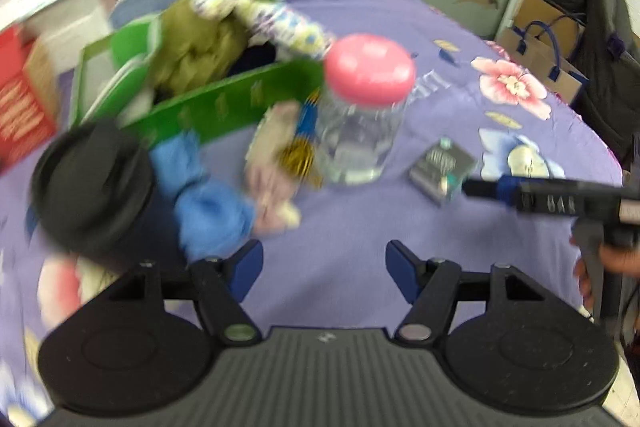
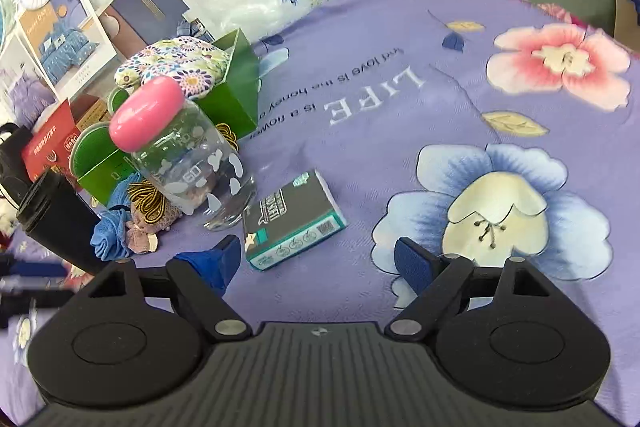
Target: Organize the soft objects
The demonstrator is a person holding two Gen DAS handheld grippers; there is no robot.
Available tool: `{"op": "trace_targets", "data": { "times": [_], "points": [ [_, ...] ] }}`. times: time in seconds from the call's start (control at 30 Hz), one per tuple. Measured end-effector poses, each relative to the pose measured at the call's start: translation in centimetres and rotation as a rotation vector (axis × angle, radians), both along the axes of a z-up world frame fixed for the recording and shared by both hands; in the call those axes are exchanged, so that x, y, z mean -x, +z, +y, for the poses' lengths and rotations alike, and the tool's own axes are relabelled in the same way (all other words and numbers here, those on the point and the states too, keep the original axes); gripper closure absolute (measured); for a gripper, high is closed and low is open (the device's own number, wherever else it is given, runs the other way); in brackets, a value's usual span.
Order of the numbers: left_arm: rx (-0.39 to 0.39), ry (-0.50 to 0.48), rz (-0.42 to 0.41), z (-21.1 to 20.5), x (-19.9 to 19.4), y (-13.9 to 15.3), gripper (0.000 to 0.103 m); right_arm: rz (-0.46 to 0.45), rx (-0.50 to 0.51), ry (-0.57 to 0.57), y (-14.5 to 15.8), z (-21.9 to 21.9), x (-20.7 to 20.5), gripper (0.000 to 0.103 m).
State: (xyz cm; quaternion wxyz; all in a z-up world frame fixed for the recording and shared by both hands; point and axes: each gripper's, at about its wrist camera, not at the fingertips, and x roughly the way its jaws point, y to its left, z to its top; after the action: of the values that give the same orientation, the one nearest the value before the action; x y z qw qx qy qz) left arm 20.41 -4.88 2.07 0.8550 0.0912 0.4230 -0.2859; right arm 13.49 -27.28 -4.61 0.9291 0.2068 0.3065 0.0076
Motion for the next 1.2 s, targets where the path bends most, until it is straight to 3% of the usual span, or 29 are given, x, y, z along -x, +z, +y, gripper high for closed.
{"op": "trace_targets", "data": {
  "times": [0.13, 0.3, 0.53, 0.67, 0.8, 0.9, 1.07, 1.2],
  "points": [
    [-0.001, 0.012, 0.067, -1.6, -3.8, -1.0, 0.035, -0.018, -0.015, 0.025, 0.5, -0.5, 0.5, 0.032],
    [-0.115, 0.094, 0.011, -3.6, -5.8, -1.6, 0.034, -0.031, -0.011, 0.037, 0.9, -1.5, 0.4, 0.032],
    [-0.181, 0.098, 0.042, -5.1, -8.4, -3.9, 0.033, 0.002, 0.170, 0.153, 2.5, -0.8, -0.4, 0.032],
    [-0.224, 0.097, 0.039, -5.7, -10.2, -5.7, 0.033, 0.001, 0.119, 0.166, 2.5, -1.5, -0.4, 0.032],
    [-0.193, 0.031, -0.019, -4.9, -9.6, -5.3, 0.033, 0.014, 0.103, 0.151, 2.2, -1.7, -0.3, 0.032],
    [-0.115, -0.091, -0.021, -3.6, -7.4, -5.0, 0.033, 0.028, 0.080, 0.126, 1.9, -2.1, -0.2, 0.032],
    [-0.009, -0.170, 0.047, -1.8, -3.1, -4.5, 0.033, 0.028, 0.046, 0.104, 2.0, -2.6, -0.3, 0.032],
    [-0.004, -0.234, 0.045, -0.9, 0.6, -3.3, 0.032, 0.013, 0.068, 0.125, 2.5, -2.0, -0.5, 0.032]
  ]
}}
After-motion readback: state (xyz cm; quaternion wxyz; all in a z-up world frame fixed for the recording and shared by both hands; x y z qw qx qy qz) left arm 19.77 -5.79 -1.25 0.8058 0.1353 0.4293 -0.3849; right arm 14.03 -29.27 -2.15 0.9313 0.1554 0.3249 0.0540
